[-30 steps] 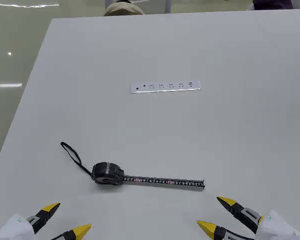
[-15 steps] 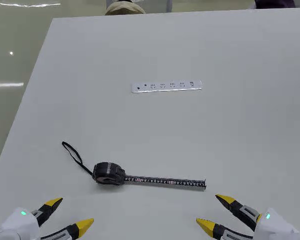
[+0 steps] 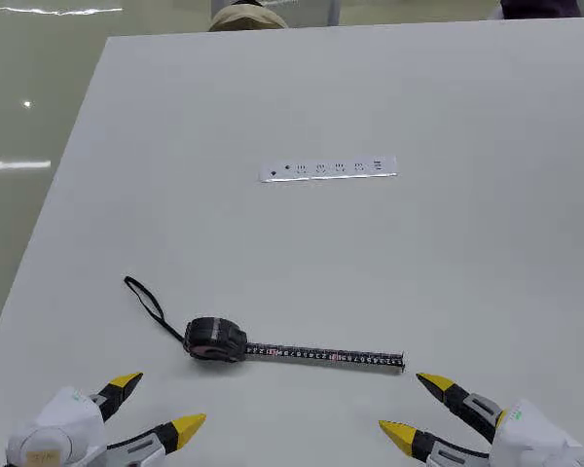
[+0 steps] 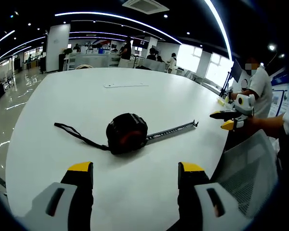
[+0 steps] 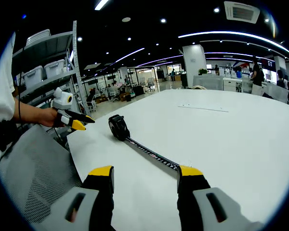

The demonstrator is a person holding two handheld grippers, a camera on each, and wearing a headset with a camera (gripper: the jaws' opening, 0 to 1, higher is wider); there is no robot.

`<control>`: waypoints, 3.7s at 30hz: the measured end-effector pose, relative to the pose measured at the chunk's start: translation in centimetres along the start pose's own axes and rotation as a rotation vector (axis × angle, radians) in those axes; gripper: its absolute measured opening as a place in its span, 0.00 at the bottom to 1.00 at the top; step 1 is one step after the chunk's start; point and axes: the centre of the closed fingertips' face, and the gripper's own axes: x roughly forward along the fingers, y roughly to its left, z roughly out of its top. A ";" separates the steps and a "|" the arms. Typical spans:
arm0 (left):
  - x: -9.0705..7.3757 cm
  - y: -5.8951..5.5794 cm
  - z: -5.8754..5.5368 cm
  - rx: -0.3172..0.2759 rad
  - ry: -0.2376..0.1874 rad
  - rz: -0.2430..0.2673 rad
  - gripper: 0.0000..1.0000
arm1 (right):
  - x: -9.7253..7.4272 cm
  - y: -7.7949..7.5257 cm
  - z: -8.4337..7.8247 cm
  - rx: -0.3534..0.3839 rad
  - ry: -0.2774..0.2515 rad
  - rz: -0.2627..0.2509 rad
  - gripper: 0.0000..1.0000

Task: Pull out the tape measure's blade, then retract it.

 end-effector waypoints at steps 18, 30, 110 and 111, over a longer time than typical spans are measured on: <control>1.7 -0.1 0.8 -0.043 -0.001 0.055 0.71 | 0.9 0.1 0.3 -0.021 0.001 0.011 0.52; 2.9 -0.5 0.9 -0.065 0.003 0.086 0.74 | 1.3 0.0 0.5 -0.039 0.000 0.019 0.52; 8.6 0.5 2.5 -0.188 -0.004 0.193 0.78 | 4.1 -2.8 0.0 -0.083 0.042 0.087 0.51; 8.6 0.6 2.5 -0.192 -0.004 0.194 0.78 | 4.1 -2.8 0.1 -0.083 0.041 0.089 0.50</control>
